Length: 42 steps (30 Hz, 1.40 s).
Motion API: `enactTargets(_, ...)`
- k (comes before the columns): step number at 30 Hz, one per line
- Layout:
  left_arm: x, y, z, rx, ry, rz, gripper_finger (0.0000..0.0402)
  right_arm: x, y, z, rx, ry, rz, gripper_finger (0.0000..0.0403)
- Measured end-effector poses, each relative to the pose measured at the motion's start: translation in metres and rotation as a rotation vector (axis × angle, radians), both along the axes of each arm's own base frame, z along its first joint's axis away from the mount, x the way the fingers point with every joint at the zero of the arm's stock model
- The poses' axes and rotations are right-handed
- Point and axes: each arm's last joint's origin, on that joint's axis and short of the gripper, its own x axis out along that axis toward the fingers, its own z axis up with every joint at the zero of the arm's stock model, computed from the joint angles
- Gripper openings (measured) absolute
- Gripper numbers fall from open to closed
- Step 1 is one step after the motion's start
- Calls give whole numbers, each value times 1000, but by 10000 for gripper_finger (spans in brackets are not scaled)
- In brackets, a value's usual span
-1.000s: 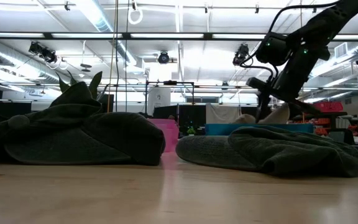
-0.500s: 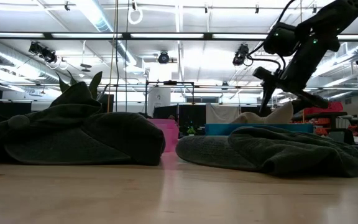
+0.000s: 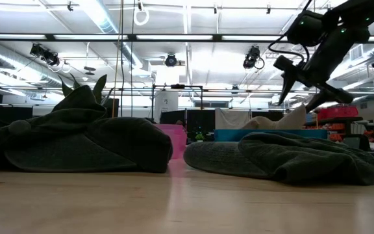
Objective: Pick & Place hat
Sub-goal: Stack the brown cap on top of the brown cap on the blue bin, then put the left black cap into the blue bin
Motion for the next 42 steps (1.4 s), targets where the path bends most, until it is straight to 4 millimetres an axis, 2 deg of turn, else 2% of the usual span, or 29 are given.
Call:
enactTargets(9,0,0,0,0,0,0,96,-14,8,10,17,-31,-40,256)
enactTargets(15,0,0,0,0,0,0,96,-24,15,15,58,-43,5,252)
enactTargets(25,0,0,0,0,0,0,96,-41,29,31,79,-176,46,197)
enactTargets(29,0,0,0,-9,-1,4,96,-35,32,51,-41,-386,146,158)
enactTargets(36,-6,-1,-10,-187,12,77,96,-14,41,105,-524,-832,423,93)
enactTargets(39,-10,-2,-17,-302,47,87,96,-9,45,117,-644,-935,466,77)
enactTargets(42,-11,-4,-24,-418,91,100,96,-5,47,119,-661,-969,481,71)
